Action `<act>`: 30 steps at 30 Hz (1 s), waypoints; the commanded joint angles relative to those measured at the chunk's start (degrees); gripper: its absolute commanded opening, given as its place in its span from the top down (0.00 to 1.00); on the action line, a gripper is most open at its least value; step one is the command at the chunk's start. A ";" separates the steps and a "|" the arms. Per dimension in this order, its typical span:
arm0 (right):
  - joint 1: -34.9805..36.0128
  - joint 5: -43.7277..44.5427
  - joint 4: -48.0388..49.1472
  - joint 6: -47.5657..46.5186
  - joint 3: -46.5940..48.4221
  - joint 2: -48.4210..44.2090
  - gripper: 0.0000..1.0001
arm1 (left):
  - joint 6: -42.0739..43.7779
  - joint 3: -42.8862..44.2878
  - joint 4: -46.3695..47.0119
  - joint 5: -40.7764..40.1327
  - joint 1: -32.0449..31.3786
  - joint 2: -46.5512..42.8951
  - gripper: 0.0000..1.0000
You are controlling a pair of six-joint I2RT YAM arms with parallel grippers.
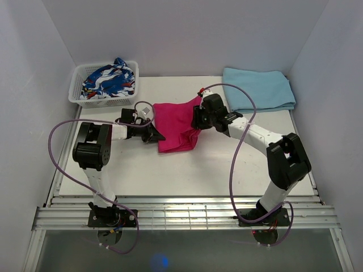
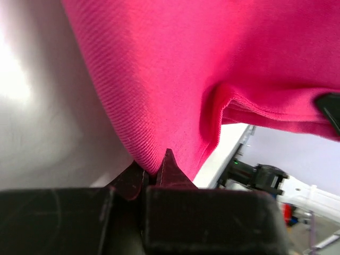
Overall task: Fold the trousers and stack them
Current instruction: Neatly place the folded trousers to the corner
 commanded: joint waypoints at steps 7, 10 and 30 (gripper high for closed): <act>-11.48 -2.11 6.47 -18.12 1.06 -6.76 0.92 | 14.77 15.83 1.68 -3.57 -8.81 -2.33 1.00; -16.40 -3.70 10.16 -24.27 1.06 -8.52 0.92 | 16.89 22.24 5.89 -4.01 -12.77 1.87 1.00; -39.71 -6.25 33.19 -37.13 17.22 10.36 0.92 | 3.02 67.90 36.23 -11.22 -18.93 44.96 0.36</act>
